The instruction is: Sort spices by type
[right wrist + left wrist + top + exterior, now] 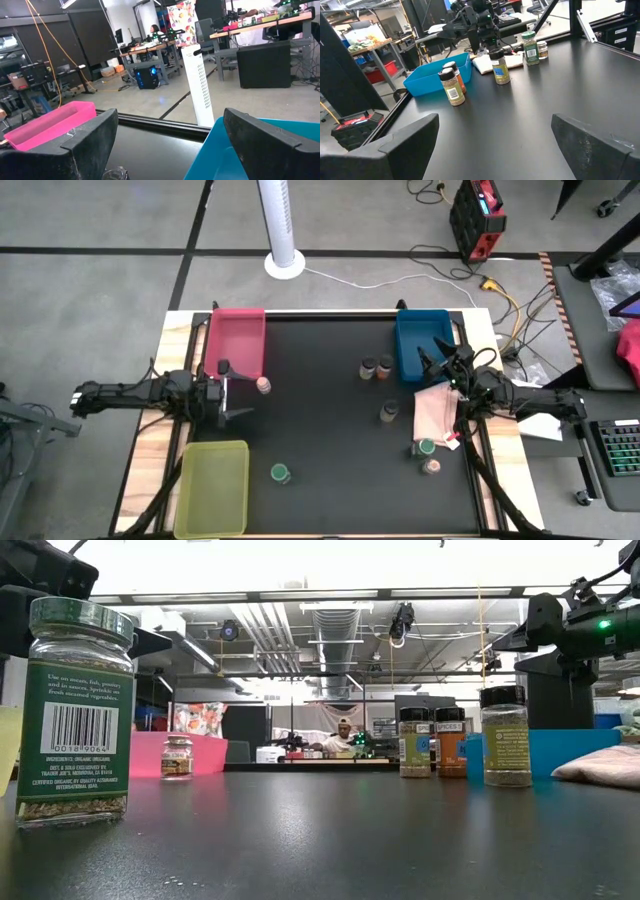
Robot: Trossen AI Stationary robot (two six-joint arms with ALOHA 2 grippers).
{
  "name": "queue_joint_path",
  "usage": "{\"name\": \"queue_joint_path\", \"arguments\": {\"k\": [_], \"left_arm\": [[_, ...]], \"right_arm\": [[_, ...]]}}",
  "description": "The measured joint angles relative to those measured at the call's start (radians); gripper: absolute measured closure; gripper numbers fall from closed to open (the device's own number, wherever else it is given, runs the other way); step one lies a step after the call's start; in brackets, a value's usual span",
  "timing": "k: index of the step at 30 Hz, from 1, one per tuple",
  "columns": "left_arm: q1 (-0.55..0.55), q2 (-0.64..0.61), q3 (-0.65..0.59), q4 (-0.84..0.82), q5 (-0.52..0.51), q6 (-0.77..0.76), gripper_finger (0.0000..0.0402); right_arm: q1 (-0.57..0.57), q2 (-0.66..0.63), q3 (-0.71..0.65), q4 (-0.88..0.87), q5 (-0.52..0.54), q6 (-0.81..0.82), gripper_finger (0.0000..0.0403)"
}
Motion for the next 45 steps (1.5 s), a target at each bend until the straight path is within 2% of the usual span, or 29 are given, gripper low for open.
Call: {"name": "queue_joint_path", "arguments": {"k": [29, 31, 33, 35, 37, 41, 45], "left_arm": [[0.0, 0.0, 0.0, 0.018, 0.0, -0.001, 0.0031], [0.0, 0.0, 0.0, 0.061, 0.003, -0.052, 0.0031], [0.0, 0.0, 0.0, 0.138, 0.007, -0.219, 0.0031], [0.0, 0.0, 0.0, 0.243, 0.0, -0.416, 0.0031], [0.0, 0.0, 0.0, 0.345, -0.024, -0.516, 0.0031], [0.001, 0.013, 0.002, 0.46, -0.036, -0.487, 0.0031], [0.001, 0.091, 0.001, 0.519, -0.114, -0.493, 0.0031]], "right_arm": [[0.0, 0.0, 0.0, 0.004, 0.0, 0.0, 0.0048], [0.0, 0.0, 0.0, 0.006, 0.0, 0.0, 0.0048], [0.0, 0.0, 0.001, 0.013, -0.005, 0.001, 0.0048], [0.0, 0.006, 0.012, 0.021, -0.067, -0.032, 0.0048], [0.001, 0.021, 0.04, 0.067, -0.166, -0.077, 0.0048], [0.0, 0.08, 0.126, 0.099, -0.198, -0.122, 0.0048], [0.0, 0.193, 0.22, 0.091, -0.175, -0.139, 0.0048]]}}
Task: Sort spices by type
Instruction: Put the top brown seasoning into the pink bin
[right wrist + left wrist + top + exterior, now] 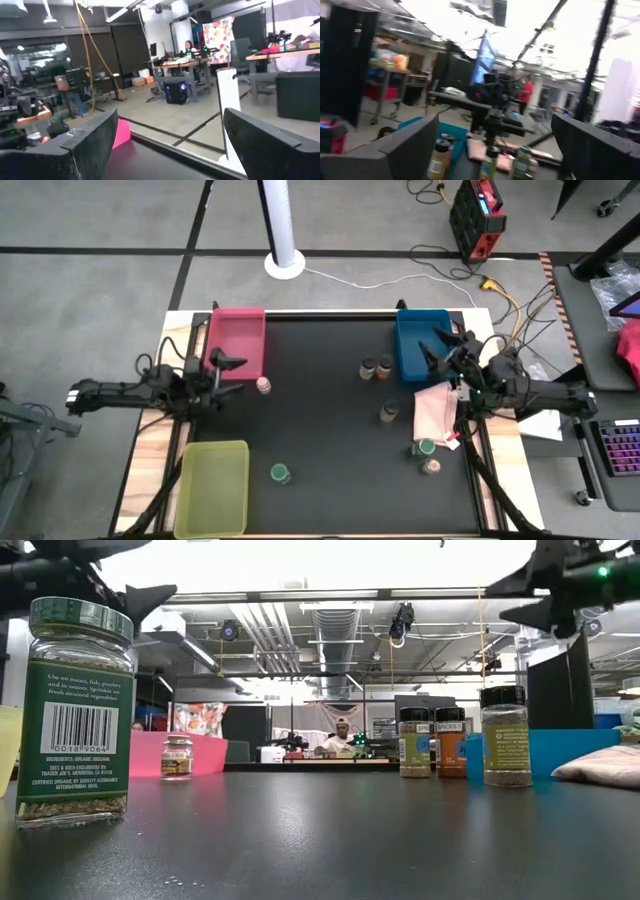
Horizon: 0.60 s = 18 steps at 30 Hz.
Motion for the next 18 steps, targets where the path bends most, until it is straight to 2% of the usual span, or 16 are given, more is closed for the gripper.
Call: {"name": "queue_joint_path", "arguments": {"k": [4, 8, 12, 18], "left_arm": [[0.0, 0.136, 0.034, 0.012, -0.023, -0.022, 0.0031], [0.0, 0.295, 0.135, -0.012, -0.026, -0.022, 0.0031], [0.0, 0.422, 0.264, -0.163, -0.027, 0.039, 0.0031], [0.002, 0.561, 0.475, -0.425, -0.045, 0.051, 0.0031]], "right_arm": [[0.0, 0.148, 0.101, -0.052, 0.008, 0.014, 0.0048], [0.0, 0.291, 0.218, -0.196, 0.081, 0.056, 0.0048], [0.0, 0.41, 0.303, -0.327, 0.155, 0.12, 0.0048], [0.002, 0.516, 0.4, -0.554, 0.155, 0.202, 0.0048]]}}
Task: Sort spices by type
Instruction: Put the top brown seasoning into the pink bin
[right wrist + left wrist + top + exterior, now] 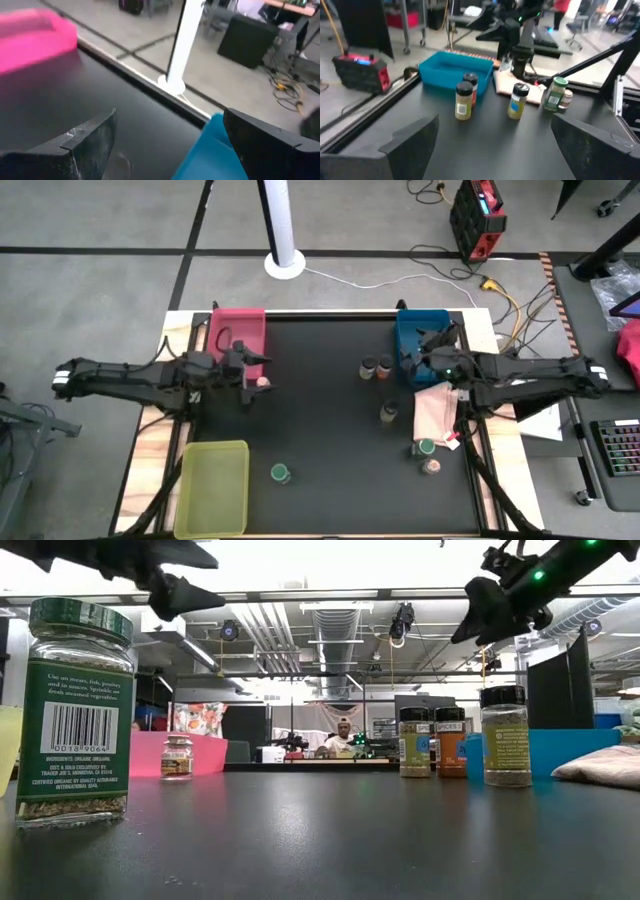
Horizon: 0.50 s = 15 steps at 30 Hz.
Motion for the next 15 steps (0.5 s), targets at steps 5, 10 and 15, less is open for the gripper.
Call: {"name": "queue_joint_path", "arguments": {"k": [5, 10, 15], "left_arm": [[0.0, 0.063, 0.109, -0.135, 0.0, -0.003, 0.0031], [0.0, 0.098, 0.136, -0.21, -0.001, -0.045, 0.0031], [0.0, 0.136, 0.134, -0.21, 0.0, -0.092, 0.0031]], "right_arm": [[0.0, 0.042, 0.026, -0.102, -0.001, 0.04, 0.0048], [0.0, 0.056, 0.03, -0.137, -0.001, 0.048, 0.0048], [0.0, 0.063, 0.029, -0.139, -0.001, 0.018, 0.0048]]}}
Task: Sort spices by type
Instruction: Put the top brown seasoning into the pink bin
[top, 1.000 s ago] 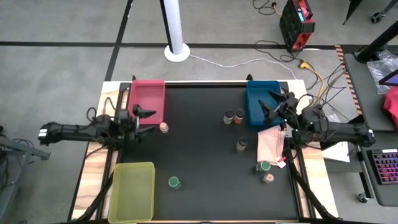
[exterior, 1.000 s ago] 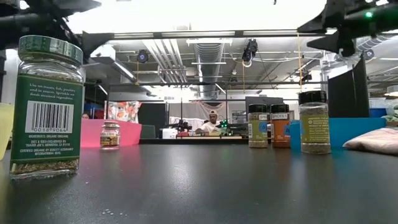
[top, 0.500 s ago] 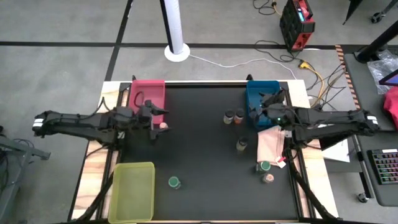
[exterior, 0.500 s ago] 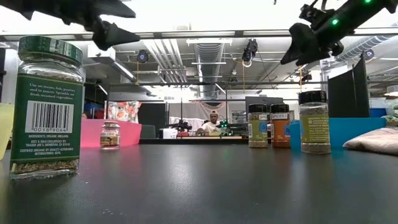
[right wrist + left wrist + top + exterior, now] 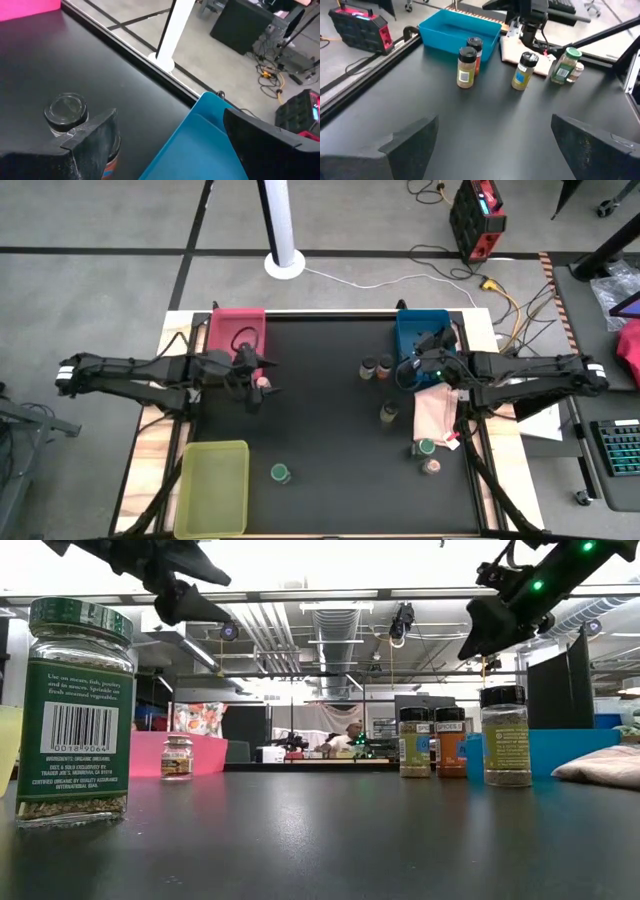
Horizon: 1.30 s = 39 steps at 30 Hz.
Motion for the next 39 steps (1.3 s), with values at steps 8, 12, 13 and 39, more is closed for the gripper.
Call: {"name": "queue_joint_path", "arguments": {"k": [8, 12, 13, 39], "left_arm": [[0.0, 0.103, 0.054, 0.0, 0.0, -0.011, 0.0031], [0.002, 0.172, 0.105, -0.109, -0.028, -0.072, 0.0031], [0.005, 0.19, 0.132, -0.17, -0.063, -0.106, 0.0031], [0.011, 0.573, 0.463, -0.939, -0.137, -0.476, 0.0031]], "right_arm": [[0.0, 0.006, 0.004, 0.009, 0.0, -0.001, 0.0048], [0.0, 0.006, 0.004, 0.03, 0.0, -0.002, 0.0048], [0.0, 0.006, 0.004, 0.04, 0.0, -0.001, 0.0048], [-0.002, 0.006, 0.005, 0.092, 0.001, 0.051, 0.0048]]}}
